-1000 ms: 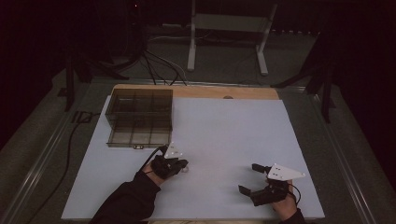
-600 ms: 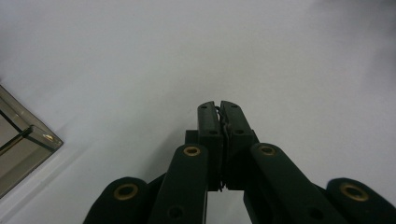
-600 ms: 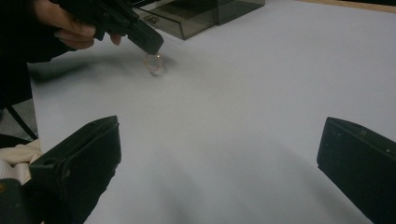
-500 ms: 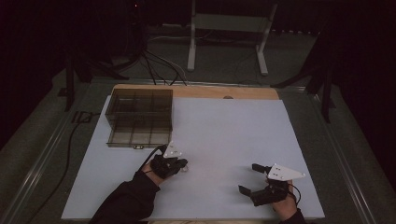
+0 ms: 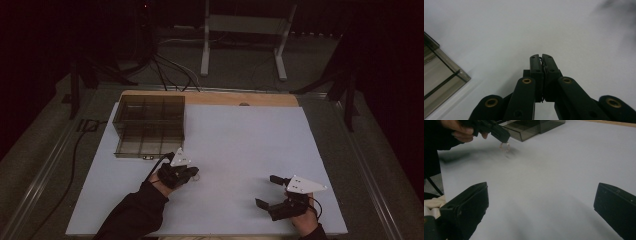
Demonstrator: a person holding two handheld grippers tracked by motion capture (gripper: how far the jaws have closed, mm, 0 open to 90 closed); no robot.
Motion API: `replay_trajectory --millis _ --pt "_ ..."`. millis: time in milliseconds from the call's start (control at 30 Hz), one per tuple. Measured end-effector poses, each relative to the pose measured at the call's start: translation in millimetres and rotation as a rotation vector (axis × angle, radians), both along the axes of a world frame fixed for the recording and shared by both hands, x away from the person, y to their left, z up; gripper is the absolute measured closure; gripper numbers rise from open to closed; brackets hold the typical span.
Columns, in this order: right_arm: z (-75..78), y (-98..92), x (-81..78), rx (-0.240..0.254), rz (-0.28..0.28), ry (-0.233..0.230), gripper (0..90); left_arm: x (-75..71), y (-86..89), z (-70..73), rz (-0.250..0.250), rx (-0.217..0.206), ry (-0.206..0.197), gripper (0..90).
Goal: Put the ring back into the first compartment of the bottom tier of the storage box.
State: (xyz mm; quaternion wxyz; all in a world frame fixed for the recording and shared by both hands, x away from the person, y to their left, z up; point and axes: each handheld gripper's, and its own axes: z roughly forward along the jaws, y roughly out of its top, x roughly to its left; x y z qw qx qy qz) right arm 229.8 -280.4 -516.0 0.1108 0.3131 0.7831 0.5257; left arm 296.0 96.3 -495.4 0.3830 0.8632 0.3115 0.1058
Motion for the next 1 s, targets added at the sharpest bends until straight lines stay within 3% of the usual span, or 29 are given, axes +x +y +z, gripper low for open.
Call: replay_trajectory --millis 467,1000 --pt "-0.3 -0.1 0.3 0.002 -0.002 0.001 0.0 3.5 11.0 8.0 0.037 -0.024 -0.023 90.0" --pt "0.0 -0.7 0.0 0.001 -0.003 -0.001 0.0 5.7 19.9 12.3 0.062 -0.02 -0.043 90.0"
